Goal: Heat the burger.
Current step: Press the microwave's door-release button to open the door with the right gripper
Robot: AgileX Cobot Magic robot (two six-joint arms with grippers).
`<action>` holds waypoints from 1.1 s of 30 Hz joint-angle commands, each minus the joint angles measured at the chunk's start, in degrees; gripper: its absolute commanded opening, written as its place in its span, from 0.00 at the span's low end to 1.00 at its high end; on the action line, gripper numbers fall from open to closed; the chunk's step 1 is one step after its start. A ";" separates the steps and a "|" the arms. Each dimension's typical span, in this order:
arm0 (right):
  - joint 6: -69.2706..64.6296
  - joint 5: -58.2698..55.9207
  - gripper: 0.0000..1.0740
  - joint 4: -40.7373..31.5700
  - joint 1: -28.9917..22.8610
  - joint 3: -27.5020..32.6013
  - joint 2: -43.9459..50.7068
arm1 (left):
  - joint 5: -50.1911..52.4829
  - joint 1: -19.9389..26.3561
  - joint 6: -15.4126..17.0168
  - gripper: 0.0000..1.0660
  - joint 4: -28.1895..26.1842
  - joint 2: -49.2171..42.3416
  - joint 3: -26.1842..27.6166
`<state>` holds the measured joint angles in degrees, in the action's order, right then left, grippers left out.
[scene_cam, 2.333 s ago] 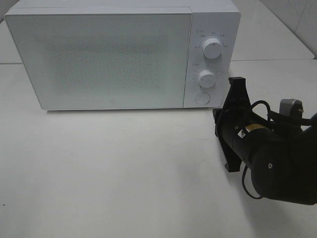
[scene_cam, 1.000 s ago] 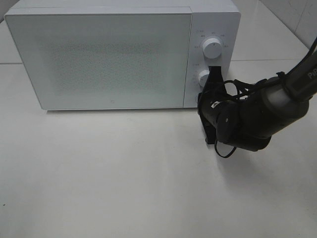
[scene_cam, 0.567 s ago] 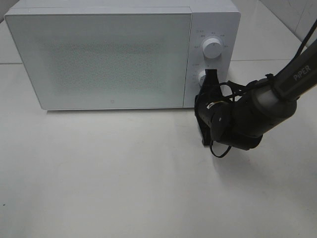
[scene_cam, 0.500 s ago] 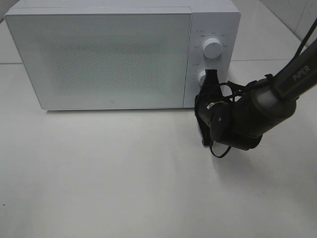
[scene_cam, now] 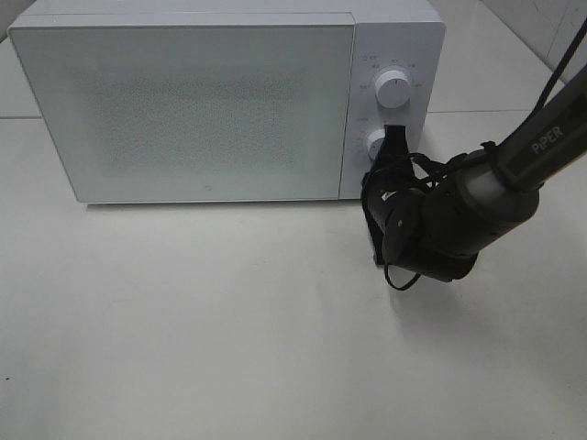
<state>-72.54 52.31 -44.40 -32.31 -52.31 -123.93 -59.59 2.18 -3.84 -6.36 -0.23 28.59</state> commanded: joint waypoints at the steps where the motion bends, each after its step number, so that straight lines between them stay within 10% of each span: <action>1: 0.97 10.94 0.00 1.72 1.95 -4.98 0.40 | 0.06 0.06 -0.11 0.92 -0.06 -1.20 -0.17; 33: 0.63 -1.32 0.00 3.04 1.43 -2.86 2.86 | 0.06 0.06 -0.11 0.92 -0.06 -1.20 -0.17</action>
<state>-71.73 46.29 -44.98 -31.40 -54.20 -123.24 -59.59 2.18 -3.84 -6.36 -0.23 28.59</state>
